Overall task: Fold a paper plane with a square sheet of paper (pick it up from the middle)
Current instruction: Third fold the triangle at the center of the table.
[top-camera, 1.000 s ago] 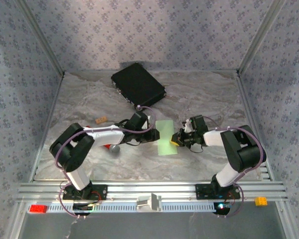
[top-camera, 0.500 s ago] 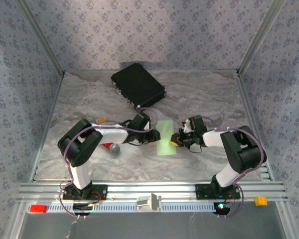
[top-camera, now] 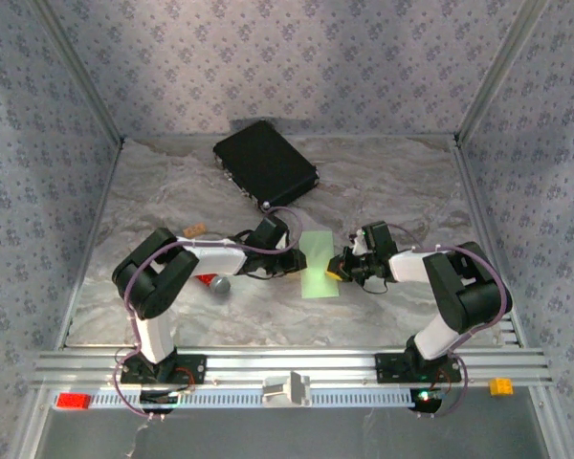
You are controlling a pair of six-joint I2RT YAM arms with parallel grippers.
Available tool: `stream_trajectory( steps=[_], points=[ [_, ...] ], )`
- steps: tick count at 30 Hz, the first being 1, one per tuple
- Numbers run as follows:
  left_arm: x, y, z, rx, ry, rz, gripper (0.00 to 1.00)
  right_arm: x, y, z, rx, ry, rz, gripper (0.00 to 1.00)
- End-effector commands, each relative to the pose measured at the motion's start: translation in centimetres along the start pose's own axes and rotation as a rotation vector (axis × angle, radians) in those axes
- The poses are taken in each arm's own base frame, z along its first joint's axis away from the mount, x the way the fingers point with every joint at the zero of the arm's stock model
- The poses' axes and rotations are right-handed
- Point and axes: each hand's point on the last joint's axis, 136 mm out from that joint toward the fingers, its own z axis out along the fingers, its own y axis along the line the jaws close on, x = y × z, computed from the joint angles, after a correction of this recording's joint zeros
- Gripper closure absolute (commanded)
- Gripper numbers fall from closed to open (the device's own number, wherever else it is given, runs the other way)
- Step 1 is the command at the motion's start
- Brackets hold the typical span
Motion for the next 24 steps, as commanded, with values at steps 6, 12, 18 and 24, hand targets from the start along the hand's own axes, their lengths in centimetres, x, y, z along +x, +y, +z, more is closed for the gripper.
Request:
stream_trajectory(
  steps=[6, 12, 18, 24],
  points=[
    [0.41, -2.14, 1.37, 0.084, 0.017, 0.022, 0.73, 1.6, -2.94, 0.0, 0.101, 0.019, 0.08, 0.98],
    [0.45, -1.97, 1.37, 0.075, 0.016, 0.016, 0.73, 1.59, -2.88, -0.08, 0.099, 0.016, 0.08, 0.97],
    [0.43, -2.28, 1.28, 0.086, 0.014, 0.019, 0.74, 1.63, -2.96, -0.15, 0.101, 0.013, 0.083, 0.98],
    [0.38, -2.31, 1.24, 0.088, 0.012, 0.015, 0.74, 1.59, -2.69, -0.23, 0.089, 0.011, 0.082, 0.98]
  ],
)
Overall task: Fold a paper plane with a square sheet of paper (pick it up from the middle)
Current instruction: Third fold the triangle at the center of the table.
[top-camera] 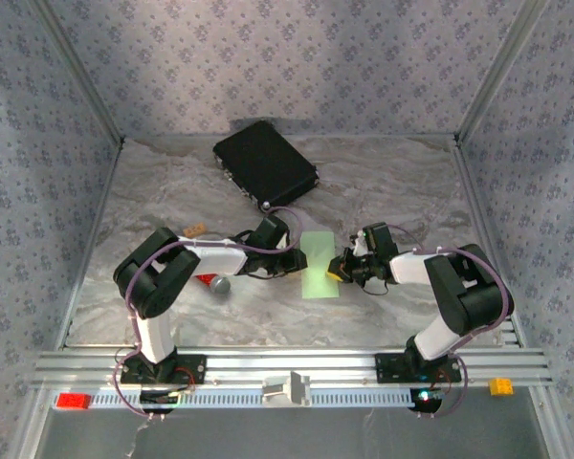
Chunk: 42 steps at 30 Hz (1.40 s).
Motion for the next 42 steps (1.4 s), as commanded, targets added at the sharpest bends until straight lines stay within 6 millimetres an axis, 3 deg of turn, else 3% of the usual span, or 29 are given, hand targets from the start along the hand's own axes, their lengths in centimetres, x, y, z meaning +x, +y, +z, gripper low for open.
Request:
stream_trajectory(
  steps=[1, 17, 31, 38, 42],
  points=[
    [0.5, -2.0, 1.1, 0.075, 0.016, 0.032, 0.74, 1.5, -2.5, 0.0, 0.082, 0.023, 0.078, 0.98],
    [0.5, -2.2, 1.1, 0.084, 0.007, 0.037, 0.75, 1.3, -1.8, 0.0, 0.039, 0.018, 0.077, 0.98],
    [-0.2, -2.8, -0.7, 0.117, -0.062, 0.018, 0.6, 1.1, -1.8, 0.0, 0.035, 0.014, 0.075, 0.98],
    [0.1, -2.8, -0.6, 0.145, -0.06, -0.004, 0.59, 1.0, -1.7, 0.0, 0.034, 0.012, 0.077, 0.98],
    [0.1, -2.8, -0.5, 0.149, -0.058, -0.004, 0.65, 1.0, -1.7, 0.0, 0.033, 0.014, 0.078, 0.98]
  ],
)
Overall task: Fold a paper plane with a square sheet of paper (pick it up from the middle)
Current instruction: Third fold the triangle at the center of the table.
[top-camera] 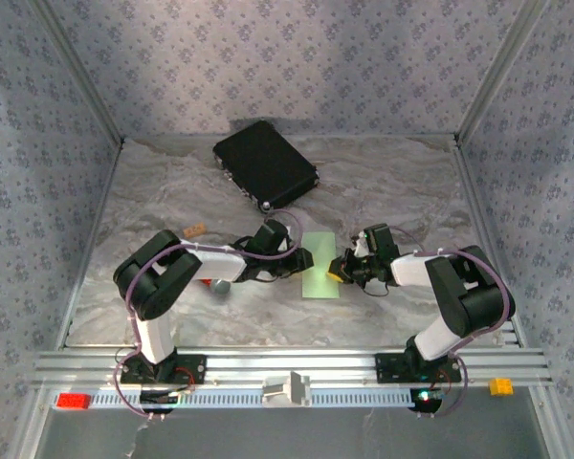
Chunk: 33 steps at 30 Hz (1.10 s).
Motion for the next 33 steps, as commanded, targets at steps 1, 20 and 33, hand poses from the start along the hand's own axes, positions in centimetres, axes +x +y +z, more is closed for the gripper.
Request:
stream_trajectory(
  steps=[1, 20, 33],
  points=[
    [0.0, -1.2, -0.5, 0.042, -0.009, 0.012, 0.68, 0.8, -1.6, 0.2, 0.045, 0.023, 0.06, 0.98],
    [0.1, -1.8, -1.2, 0.054, -0.007, 0.038, 0.99, 0.2, 1.0, -1.0, -0.026, -0.018, -0.031, 0.86],
    [0.2, -1.3, -2.5, 0.03, -0.001, 0.018, 1.0, 0.1, 4.0, -4.0, 0.033, -0.12, -0.301, 0.54]
  ],
)
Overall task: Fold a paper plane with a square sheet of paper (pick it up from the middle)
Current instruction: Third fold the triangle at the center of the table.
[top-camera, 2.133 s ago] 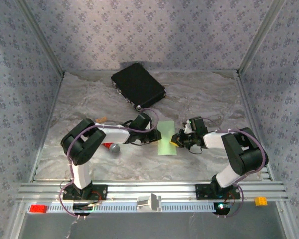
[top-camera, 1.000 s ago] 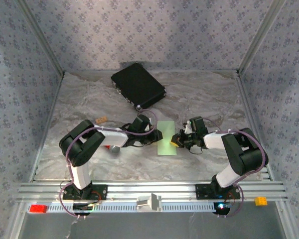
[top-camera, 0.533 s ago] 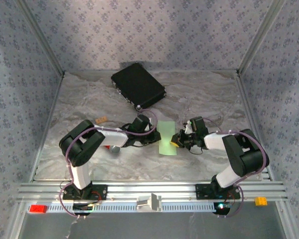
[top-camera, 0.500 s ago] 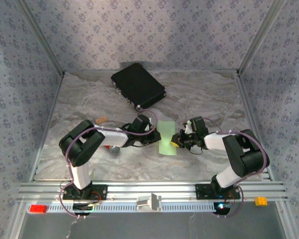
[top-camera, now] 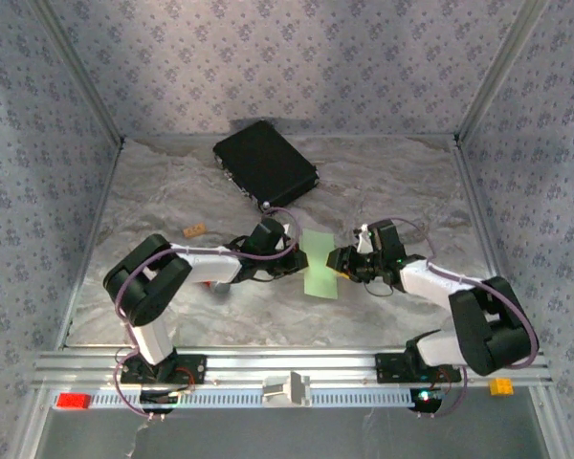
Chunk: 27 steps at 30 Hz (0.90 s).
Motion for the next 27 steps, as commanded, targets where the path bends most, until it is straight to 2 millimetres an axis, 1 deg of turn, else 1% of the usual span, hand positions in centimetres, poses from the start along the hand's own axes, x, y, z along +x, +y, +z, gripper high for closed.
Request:
stream_trajectory(
  steps=[1, 2, 5, 6, 9, 10, 13, 15, 17, 21, 25, 27],
  points=[
    [0.2, -0.1, -1.0, -0.001, 0.006, 0.004, 1.0, -0.3, 1.2, -0.9, 0.029, -0.03, -0.136, 0.53],
    [0.1, 0.0, -1.2, -0.002, 0.003, -0.002, 1.0, -0.2, 1.7, -1.1, 0.031, -0.04, -0.164, 0.52],
    [0.1, 0.0, -1.3, 0.004, -0.002, -0.017, 1.0, 0.4, 3.2, -1.4, 0.083, -0.073, -0.404, 0.5],
    [0.1, -0.1, -1.4, 0.006, -0.004, -0.018, 1.0, 0.6, 3.4, -1.5, 0.116, -0.088, -0.464, 0.48],
    [0.1, -0.2, -1.5, 0.008, -0.006, -0.026, 1.0, 1.9, 4.5, -1.0, 0.142, -0.125, -0.667, 0.37],
    [0.1, -0.1, -1.5, 0.007, -0.005, -0.029, 1.0, 2.2, 4.8, -0.8, 0.149, -0.142, -0.731, 0.35],
    [0.1, -0.3, -1.6, 0.011, -0.007, -0.034, 1.0, 3.9, 5.7, -0.1, 0.145, -0.164, -0.921, 0.36],
    [0.0, -0.4, -1.7, 0.014, -0.01, -0.037, 1.0, 5.3, 6.4, 0.4, 0.149, -0.18, -1.083, 0.35],
    [0.0, -0.4, -1.8, 0.017, -0.011, -0.038, 1.0, 6.2, 6.8, 0.9, 0.175, -0.204, -1.208, 0.35],
    [0.1, -0.3, -1.8, 0.016, -0.011, -0.041, 1.0, 7.7, 7.1, 1.8, 0.231, -0.222, -1.385, 0.33],
    [0.1, -0.3, -1.8, 0.018, -0.013, -0.043, 1.0, 8.4, 7.3, 2.6, 0.285, -0.248, -1.497, 0.33],
    [0.1, -0.3, -1.8, 0.018, -0.014, -0.044, 1.0, 8.6, 6.9, 3.0, 0.328, -0.257, -1.538, 0.33]
  ],
)
